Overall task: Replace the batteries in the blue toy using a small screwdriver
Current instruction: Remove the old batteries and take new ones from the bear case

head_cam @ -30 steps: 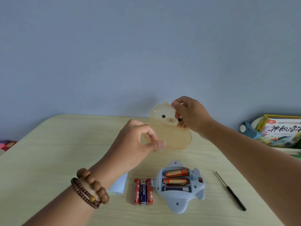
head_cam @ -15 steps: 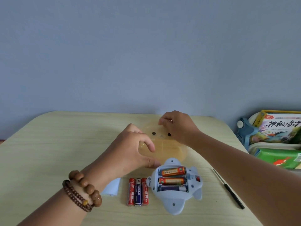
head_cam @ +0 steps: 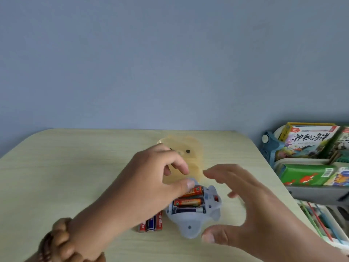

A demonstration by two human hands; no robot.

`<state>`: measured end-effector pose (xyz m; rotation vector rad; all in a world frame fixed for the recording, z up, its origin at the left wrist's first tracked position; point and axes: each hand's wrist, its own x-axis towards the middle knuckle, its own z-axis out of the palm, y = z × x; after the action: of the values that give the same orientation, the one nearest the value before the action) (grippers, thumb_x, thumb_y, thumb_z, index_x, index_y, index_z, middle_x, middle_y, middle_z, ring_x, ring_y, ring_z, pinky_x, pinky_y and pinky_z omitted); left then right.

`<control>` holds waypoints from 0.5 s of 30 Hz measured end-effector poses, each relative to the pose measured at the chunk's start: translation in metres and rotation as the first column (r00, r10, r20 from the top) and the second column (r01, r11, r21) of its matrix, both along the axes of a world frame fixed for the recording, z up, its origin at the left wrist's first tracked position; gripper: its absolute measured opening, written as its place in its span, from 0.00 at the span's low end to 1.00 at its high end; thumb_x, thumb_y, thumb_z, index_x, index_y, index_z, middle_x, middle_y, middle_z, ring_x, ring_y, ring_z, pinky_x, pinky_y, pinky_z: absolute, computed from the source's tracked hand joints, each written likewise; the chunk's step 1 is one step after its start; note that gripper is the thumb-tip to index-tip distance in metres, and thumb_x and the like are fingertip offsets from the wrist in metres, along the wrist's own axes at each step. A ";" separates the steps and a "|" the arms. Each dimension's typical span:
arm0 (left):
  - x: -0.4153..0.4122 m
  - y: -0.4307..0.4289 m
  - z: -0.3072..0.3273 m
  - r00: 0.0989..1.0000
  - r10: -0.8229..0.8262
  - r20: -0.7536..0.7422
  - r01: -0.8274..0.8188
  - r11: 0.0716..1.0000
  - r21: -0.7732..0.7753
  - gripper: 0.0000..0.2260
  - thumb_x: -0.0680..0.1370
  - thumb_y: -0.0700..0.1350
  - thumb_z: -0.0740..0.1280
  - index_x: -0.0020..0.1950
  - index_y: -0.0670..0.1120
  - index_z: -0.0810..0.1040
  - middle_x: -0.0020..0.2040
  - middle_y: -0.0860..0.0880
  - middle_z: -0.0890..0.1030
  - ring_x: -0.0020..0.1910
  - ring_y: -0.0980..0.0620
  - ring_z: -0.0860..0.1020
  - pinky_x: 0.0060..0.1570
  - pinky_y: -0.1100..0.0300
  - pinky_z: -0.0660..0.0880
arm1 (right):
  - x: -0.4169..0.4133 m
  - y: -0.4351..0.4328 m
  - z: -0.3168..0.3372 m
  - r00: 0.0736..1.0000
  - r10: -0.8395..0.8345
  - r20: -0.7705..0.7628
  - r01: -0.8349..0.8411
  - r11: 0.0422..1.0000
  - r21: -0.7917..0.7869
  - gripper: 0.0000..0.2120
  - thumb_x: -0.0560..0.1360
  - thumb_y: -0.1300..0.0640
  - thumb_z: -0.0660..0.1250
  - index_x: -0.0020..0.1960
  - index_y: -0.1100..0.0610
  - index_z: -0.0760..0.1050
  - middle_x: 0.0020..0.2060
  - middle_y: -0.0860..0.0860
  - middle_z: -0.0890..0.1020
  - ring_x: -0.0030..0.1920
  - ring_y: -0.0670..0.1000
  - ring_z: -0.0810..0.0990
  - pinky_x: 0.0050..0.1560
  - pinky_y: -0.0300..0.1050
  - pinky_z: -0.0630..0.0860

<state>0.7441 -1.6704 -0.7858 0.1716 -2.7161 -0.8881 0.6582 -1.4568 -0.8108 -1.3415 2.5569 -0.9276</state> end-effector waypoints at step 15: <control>-0.009 0.020 -0.021 0.990 -0.105 -0.097 0.102 0.994 -0.041 0.04 0.73 0.52 0.75 0.47 0.57 0.85 0.47 0.62 0.80 0.52 0.61 0.76 0.50 0.61 0.75 | 0.000 -0.002 -0.024 0.935 -0.091 0.343 0.160 0.971 -0.179 0.28 0.56 0.44 0.81 0.55 0.39 0.79 0.48 0.45 0.85 0.44 0.49 0.85 0.48 0.50 0.83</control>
<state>0.7346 -1.6502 -0.8063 -0.0209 -2.6663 -0.8514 0.6585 -1.4586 -0.8348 -0.9651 2.3565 -1.3459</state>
